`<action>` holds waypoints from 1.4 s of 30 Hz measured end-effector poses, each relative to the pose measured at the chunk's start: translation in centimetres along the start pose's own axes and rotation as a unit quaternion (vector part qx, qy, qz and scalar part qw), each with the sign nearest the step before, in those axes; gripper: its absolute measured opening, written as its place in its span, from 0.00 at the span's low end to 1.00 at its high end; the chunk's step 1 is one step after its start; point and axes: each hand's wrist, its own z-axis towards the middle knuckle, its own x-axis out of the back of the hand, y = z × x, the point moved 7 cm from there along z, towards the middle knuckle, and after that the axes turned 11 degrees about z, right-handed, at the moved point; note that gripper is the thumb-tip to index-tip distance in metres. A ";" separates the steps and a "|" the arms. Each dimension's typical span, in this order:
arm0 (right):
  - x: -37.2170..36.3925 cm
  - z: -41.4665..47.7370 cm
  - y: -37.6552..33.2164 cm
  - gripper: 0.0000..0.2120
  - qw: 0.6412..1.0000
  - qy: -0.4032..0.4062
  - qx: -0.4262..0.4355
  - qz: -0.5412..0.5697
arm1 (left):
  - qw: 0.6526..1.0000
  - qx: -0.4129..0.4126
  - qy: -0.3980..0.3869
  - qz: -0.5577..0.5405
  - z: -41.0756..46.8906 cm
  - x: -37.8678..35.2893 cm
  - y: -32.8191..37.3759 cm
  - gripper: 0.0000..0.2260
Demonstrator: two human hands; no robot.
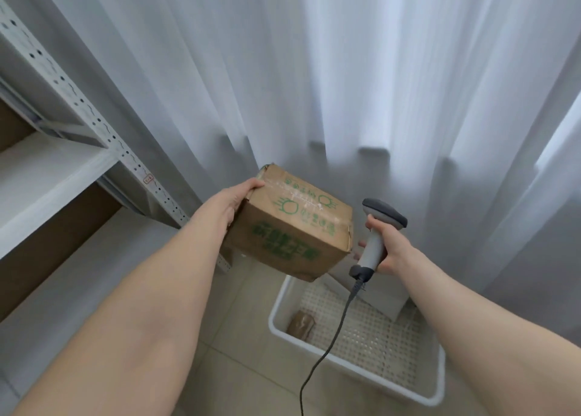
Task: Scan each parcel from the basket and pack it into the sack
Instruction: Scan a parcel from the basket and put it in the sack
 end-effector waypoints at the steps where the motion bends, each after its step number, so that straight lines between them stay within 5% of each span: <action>1: -0.4 -0.3 0.5 0.20 1.000 -0.005 0.000 0.000 | 1.000 0.008 0.003 -0.002 -0.5 0.7 0.1 0.17; 4: -2.7 -1.6 1.9 0.12 0.999 -0.046 -0.009 0.024 | 0.999 0.018 0.018 0.023 -1.2 2.5 0.0 0.25; 7: -4.4 -2.3 1.8 0.15 0.998 -0.047 0.024 0.037 | 0.999 -0.013 0.010 0.039 -1.4 3.7 0.1 0.31; 14: -6.5 -3.9 0.8 0.19 0.997 -0.038 0.026 0.061 | 0.989 -0.143 0.016 -0.016 -2.4 5.8 1.6 0.24; 19: -6.6 -3.8 0.6 0.27 0.999 -0.027 0.032 -0.013 | 0.991 -0.105 0.039 -0.071 -2.8 7.3 1.7 0.10; 25: -6.4 -4.2 1.8 0.15 0.996 -0.047 0.008 -0.072 | 0.992 -0.049 0.053 -0.099 -2.5 8.1 1.8 0.08; 29: -7.7 -4.8 1.5 0.12 0.997 -0.070 0.020 -0.019 | 0.990 -0.093 0.066 -0.087 -2.3 8.3 2.3 0.11; 36: -8.5 -5.9 -0.5 0.17 0.997 -0.013 0.077 -0.003 | 0.977 -0.196 -0.061 0.058 -4.0 5.9 3.6 0.25; 39: -8.7 -6.1 -0.8 0.20 0.995 -0.004 0.098 0.000 | 0.976 -0.210 -0.052 0.026 -4.2 5.7 3.3 0.37; 42: -8.9 -6.4 -0.9 0.23 0.993 -0.001 0.117 -0.003 | 0.976 -0.212 -0.026 -0.040 -4.4 5.5 3.2 0.36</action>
